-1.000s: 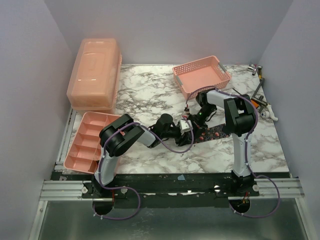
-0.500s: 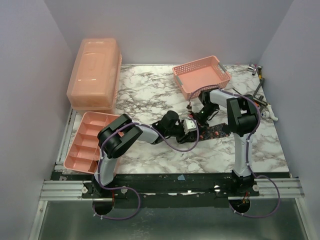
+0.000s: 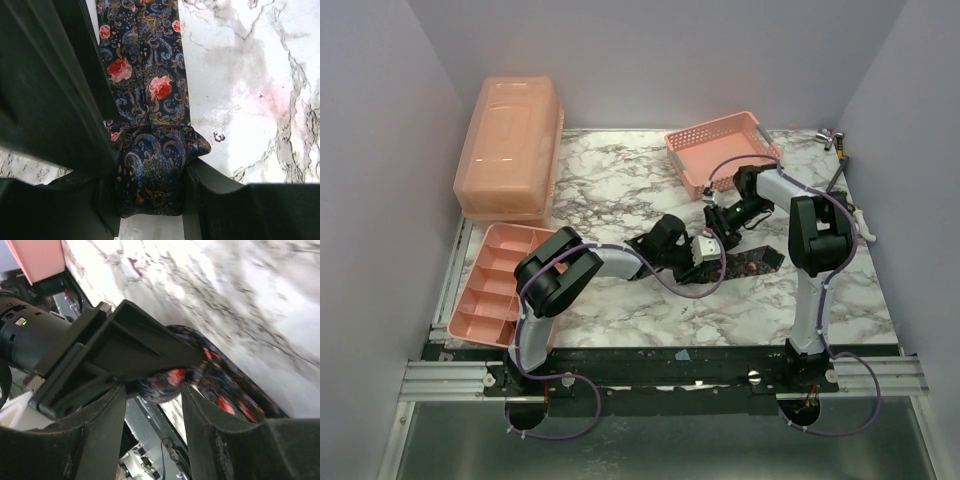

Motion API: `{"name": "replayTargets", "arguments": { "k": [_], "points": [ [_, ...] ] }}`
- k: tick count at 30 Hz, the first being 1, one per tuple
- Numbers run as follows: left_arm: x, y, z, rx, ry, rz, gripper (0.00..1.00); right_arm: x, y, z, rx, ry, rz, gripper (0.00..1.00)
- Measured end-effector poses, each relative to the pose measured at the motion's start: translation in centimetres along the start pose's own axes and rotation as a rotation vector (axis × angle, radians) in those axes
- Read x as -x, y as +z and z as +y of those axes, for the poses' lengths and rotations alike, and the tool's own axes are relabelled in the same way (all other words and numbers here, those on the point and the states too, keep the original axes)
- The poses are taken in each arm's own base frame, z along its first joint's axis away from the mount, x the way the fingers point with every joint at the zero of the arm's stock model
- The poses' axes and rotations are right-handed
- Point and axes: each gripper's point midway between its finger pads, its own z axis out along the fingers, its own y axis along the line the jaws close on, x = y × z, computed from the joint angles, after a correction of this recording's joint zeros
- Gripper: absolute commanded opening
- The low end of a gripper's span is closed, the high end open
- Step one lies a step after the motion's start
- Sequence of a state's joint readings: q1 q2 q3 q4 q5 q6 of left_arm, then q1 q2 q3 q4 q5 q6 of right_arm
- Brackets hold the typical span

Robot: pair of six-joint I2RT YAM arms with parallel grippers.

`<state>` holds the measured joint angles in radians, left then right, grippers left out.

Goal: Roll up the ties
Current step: Roll the tie at the center of the board.

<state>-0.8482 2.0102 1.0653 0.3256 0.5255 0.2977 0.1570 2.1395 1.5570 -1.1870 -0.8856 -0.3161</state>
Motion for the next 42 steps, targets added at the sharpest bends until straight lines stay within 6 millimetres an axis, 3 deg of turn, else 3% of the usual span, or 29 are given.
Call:
{"name": "replayTargets", "arguments": {
  "k": [4, 8, 13, 16, 20, 24, 34, 42],
  "points": [
    [-0.1, -0.1, -0.1, -0.008, -0.006, 0.013, 0.29, -0.9, 1.9, 1.2, 0.021, -0.023, 0.052, 0.45],
    [-0.2, -0.3, 0.0, -0.012, -0.008, 0.024, 0.29, -1.1, 2.4, 0.6, -0.014, -0.035, 0.066, 0.4],
    [-0.1, -0.3, -0.1, -0.015, -0.008, 0.031, 0.3, -1.3, 2.6, 0.0, -0.032, -0.033, 0.078, 0.01],
    [-0.1, -0.3, -0.1, -0.017, -0.008, 0.035, 0.35, -1.4, 2.5, -0.1, -0.037, -0.031, 0.081, 0.0],
    [-0.1, -0.4, 0.1, -0.02, -0.01, 0.034, 0.52, -1.5, 2.5, -0.4, -0.045, -0.022, 0.081, 0.0],
    [0.1, -0.5, -0.1, -0.053, -0.012, 0.018, 0.61, -2.1, 2.5, -2.1, -0.107, 0.017, 0.095, 0.0],
    [0.9, -0.6, -0.6, -0.093, -0.027, -0.062, 0.75, -2.4, 2.2, -3.5, -0.184, 0.065, 0.086, 0.0],
    [2.3, -0.4, -0.3, -0.066, -0.062, -0.162, 0.76, -2.7, 1.7, -5.0, -0.28, 0.052, 0.067, 0.0]
  ]
}}
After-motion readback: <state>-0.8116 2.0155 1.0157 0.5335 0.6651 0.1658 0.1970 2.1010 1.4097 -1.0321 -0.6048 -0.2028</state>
